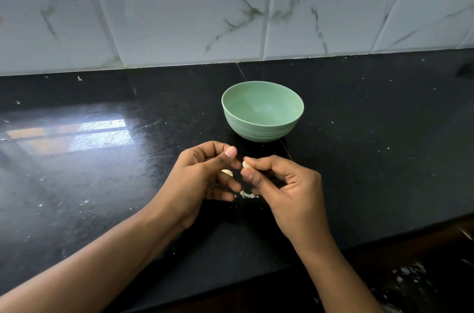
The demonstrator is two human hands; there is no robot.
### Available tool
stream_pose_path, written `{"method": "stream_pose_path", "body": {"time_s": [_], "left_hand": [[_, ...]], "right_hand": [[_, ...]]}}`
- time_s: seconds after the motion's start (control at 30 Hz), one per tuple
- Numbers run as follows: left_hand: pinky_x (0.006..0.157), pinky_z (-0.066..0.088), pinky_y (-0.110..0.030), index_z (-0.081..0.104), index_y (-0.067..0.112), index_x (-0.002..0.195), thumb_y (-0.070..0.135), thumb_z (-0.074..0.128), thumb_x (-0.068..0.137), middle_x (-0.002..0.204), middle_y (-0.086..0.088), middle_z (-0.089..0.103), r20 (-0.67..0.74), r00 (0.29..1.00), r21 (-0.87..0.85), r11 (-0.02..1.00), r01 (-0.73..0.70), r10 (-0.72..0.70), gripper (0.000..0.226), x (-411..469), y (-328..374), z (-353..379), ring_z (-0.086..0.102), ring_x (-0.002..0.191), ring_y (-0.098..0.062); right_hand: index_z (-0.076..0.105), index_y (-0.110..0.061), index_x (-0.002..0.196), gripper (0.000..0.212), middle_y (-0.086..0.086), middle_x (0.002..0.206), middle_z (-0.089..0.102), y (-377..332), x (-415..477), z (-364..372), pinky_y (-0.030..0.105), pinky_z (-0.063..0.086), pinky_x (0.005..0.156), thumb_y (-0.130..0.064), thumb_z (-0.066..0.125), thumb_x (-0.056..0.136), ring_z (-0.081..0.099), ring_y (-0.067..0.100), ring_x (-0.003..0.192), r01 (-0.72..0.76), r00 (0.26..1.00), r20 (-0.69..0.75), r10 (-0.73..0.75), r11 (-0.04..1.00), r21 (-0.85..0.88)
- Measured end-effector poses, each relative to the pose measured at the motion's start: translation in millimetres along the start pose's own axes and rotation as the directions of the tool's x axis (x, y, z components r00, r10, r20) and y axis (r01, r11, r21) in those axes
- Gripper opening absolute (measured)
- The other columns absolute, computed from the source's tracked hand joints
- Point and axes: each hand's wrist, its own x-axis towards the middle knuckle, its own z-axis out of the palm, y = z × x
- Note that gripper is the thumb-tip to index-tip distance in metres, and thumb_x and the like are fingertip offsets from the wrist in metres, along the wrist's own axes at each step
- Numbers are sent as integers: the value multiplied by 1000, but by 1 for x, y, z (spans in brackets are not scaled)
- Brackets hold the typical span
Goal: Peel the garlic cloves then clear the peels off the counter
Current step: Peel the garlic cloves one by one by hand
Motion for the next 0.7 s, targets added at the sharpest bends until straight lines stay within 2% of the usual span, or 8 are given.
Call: {"method": "stream_pose_path", "body": {"time_s": [0.13,0.27,0.4,0.47,0.63,0.7], "left_hand": [[44,49,-26,57,14,71,45,54,79,71,-4,65,3,1000,96,995,-26,26,32,-4,2,2,59,49,-18],[45,50,-24,67,9,84,30,61,79,70,-4,69,48,994,137,985,-102,96,23,-7,1,5,62,53,-15],[47,51,-21,73,13,83,22,65,73,68,-5,71,43,994,96,990,-103,100,16,-6,0,4,65,54,-13],[47,51,-20,75,13,80,21,65,71,66,-5,70,39,998,38,998,-46,44,15,-5,-1,3,64,53,-10],[47,52,-18,76,10,81,24,67,69,67,-5,68,97,993,20,997,70,-71,20,-2,-2,-1,62,53,-7],[46,52,-18,76,11,79,23,66,70,65,-4,68,119,990,4,997,81,-80,18,-2,-2,-1,62,52,-6]], "right_hand": [[75,-22,79,6,-6,75,72,-3,-1,-1,36,57,62,-21,78,75,70,13,71,-36,999,-24,37,999,36],[70,-23,74,16,-2,74,72,-5,0,-3,41,57,57,-37,78,74,69,17,68,-66,997,-27,68,997,45],[69,-21,70,8,7,78,72,-3,2,-5,28,54,55,-26,75,70,71,22,73,-140,989,-23,148,967,213],[70,-24,70,6,6,78,72,-2,2,-3,28,55,58,-23,75,68,71,21,74,-152,987,-4,158,956,251],[67,-26,67,10,-1,74,72,-3,3,-4,32,56,61,-25,78,67,69,14,69,-92,996,11,91,979,182],[65,-23,68,16,-4,69,69,-4,2,-4,27,53,55,-28,80,68,66,10,64,-46,999,-23,48,995,83]]}}
